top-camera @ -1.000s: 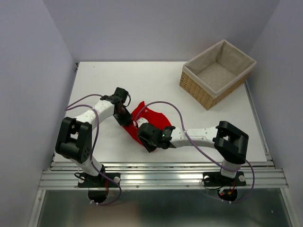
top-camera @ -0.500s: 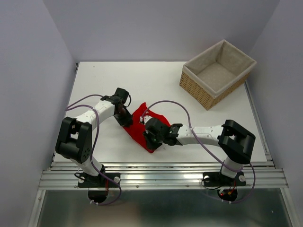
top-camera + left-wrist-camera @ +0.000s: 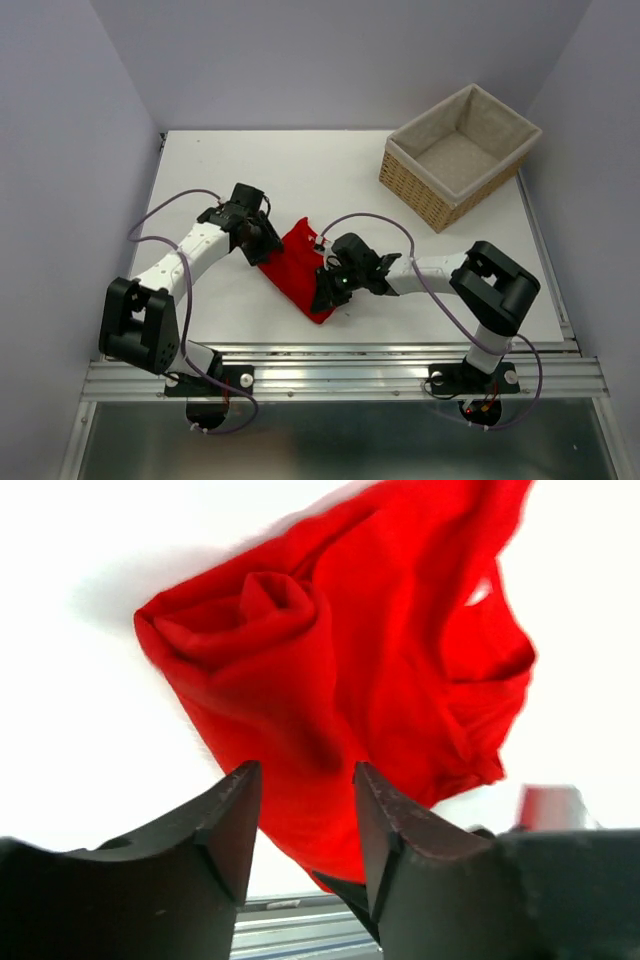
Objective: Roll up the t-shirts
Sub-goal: Roll the T-shirt to the center of the board.
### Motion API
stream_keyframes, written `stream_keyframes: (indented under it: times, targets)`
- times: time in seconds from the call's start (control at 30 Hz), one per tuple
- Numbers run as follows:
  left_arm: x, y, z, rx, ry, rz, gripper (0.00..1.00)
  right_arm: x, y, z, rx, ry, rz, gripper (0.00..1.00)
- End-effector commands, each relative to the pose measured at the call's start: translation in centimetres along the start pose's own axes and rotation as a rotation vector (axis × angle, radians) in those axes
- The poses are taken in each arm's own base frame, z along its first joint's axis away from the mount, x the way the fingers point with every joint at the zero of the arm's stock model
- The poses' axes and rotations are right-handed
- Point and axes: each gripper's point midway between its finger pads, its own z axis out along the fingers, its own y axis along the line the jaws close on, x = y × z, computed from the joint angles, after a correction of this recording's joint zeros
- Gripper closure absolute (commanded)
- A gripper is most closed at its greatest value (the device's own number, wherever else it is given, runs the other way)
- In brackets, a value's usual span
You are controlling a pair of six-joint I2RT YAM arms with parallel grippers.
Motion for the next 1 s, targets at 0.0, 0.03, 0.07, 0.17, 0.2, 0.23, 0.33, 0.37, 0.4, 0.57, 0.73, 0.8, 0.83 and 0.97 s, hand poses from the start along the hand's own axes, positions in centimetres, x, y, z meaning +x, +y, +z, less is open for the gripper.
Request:
stream_keyframes:
  times: [0.0,0.03,0.07,0.17,0.2,0.23,0.33,0.37,0.4,0.57,0.73,0.8,0.83,0.97]
  targets:
    - [-1.7,-1.3,-2.4,0.08,-0.109,0.056,0.42,0.9,0.7,0.4,-0.123,0.064,0.038,0.99]
    - [-1.9,-1.5,-3.1,0.095,-0.128,0.063,0.41,1.1,0.9,0.4,-0.137,0.073,0.041,0.99]
    - [-2.1,-1.3,-3.4,0.093,-0.143,0.067,0.42,1.1,0.9,0.3,-0.154,0.081,0.049,0.99]
    - [-1.9,-0.7,-4.0,0.088,-0.163,0.073,0.43,1.1,0.3,0.2,-0.17,0.099,0.075,0.99]
    - [-1.8,-0.6,-4.1,0.091,-0.164,0.078,0.47,1.4,0.2,0.4,-0.171,0.109,0.08,0.99]
    - [-1.8,-0.8,-4.4,0.114,-0.173,0.086,0.6,1.3,0.1,0.2,-0.183,0.115,0.094,0.99]
    - [-0.4,-0.7,-3.7,0.155,-0.131,0.108,1.0,1.3,-0.4,0.1,-0.199,0.119,0.123,0.99]
    - [0.6,-0.4,-3.0,0.159,-0.094,0.112,1.0,1.4,-0.4,0.2,-0.203,0.125,0.125,0.99]
    - [0.9,-0.4,-2.4,0.164,-0.079,0.121,1.0,1.3,-0.8,0.1,-0.202,0.125,0.136,0.99]
    - [2.0,0.5,0.2,0.144,-0.029,0.114,1.0,1.5,-1.5,0.2,-0.187,0.126,0.144,0.99]
    - [0.7,0.4,2.3,0.107,-0.055,0.11,1.0,0.6,-3.3,0.1,-0.053,0.07,0.128,0.99]
    - [0.6,0.7,3.5,0.086,-0.063,0.105,1.0,-0.3,-4.3,-0.5,0.035,0.027,0.106,0.91]
    - [0.4,0.7,3.8,0.08,-0.063,0.112,1.0,-0.4,-4.3,-0.9,0.053,0.023,0.105,0.87]
    - [0.8,1.4,4.6,0.035,-0.031,0.118,1.0,-1.2,-4.9,-2.7,0.16,-0.021,0.096,0.4]
